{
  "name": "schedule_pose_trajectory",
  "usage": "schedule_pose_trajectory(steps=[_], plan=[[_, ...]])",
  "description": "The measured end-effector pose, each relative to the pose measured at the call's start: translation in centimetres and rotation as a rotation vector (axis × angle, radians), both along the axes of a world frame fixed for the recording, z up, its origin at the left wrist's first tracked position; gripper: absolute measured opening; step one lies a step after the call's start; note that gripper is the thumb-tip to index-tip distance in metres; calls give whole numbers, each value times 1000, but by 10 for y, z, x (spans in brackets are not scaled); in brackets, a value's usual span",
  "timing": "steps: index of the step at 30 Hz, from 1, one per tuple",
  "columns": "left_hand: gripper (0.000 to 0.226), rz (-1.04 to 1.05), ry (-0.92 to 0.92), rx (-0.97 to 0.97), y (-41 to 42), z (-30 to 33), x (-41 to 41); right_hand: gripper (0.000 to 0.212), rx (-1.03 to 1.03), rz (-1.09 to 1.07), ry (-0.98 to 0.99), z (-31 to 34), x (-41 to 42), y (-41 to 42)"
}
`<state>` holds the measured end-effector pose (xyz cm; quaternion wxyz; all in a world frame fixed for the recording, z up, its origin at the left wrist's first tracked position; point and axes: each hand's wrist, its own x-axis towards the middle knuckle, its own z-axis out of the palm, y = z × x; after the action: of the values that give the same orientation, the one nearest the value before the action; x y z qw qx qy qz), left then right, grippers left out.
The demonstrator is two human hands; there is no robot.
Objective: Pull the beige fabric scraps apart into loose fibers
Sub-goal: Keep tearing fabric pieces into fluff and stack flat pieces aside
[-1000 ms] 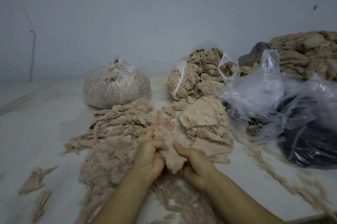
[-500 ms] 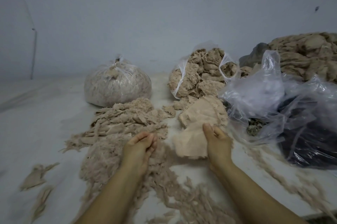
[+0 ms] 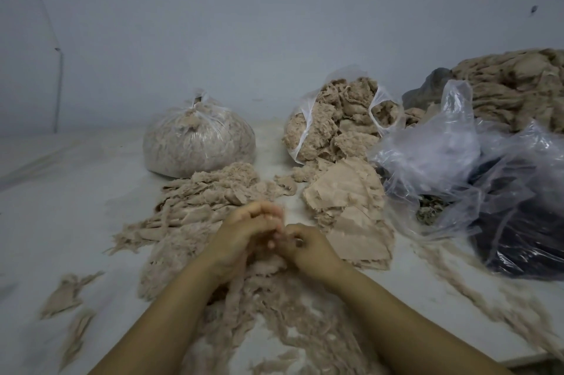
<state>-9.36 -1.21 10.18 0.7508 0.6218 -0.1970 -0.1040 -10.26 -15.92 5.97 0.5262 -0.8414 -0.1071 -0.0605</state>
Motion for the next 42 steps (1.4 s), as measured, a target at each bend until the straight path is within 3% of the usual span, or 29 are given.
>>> schedule_pose_trajectory(steps=[2,4,5,7,9,10,17,20,22,24,27,29,30,32,34,36,39,40,42], plan=[[39,163,-57,112,6,-8,6,24,198,-109,24,3,1,2],[75,168,-141,446,15,-17,9,25,426,-172,92,5,0,-1],[82,131,-188,614,17,-23,9,23,532,-174,125,7,-1,-3],[60,131,-319,840,22,-39,12,24,643,-211,163,9,-1,-8],[17,187,-431,916,27,-45,15,21,660,-276,159,11,1,-13],[8,186,-479,948,31,-47,17,19,674,-300,149,12,1,-16],[22,227,-646,1041,44,-51,25,19,824,-421,42,12,1,-23],[21,233,-635,1250,49,-53,30,17,970,-491,-43,22,1,-29],[22,262,-611,1362,59,-54,28,16,934,-539,-100,33,2,-45],[26,266,-590,1274,62,-51,28,21,710,-544,-102,44,1,-53],[43,319,-462,851,32,-28,15,39,256,-448,-110,46,-4,-31],[42,191,-118,366,7,-13,2,24,5,-331,-107,43,-8,-12],[43,70,52,146,-2,-11,-1,17,-25,-237,-71,43,-11,-4],[46,-21,251,-86,-9,-12,-5,40,115,19,89,43,-16,6],[41,112,374,-167,-9,-16,-4,50,358,165,255,44,-21,8],[24,255,472,-211,-7,-18,-1,43,491,35,209,42,-20,2],[13,283,510,-195,-3,-17,2,15,361,-299,28,43,-15,-17],[14,256,501,-176,-2,-15,2,17,340,-298,61,42,-15,-19],[22,157,497,-140,1,-10,0,40,399,-166,285,39,-19,-19]])
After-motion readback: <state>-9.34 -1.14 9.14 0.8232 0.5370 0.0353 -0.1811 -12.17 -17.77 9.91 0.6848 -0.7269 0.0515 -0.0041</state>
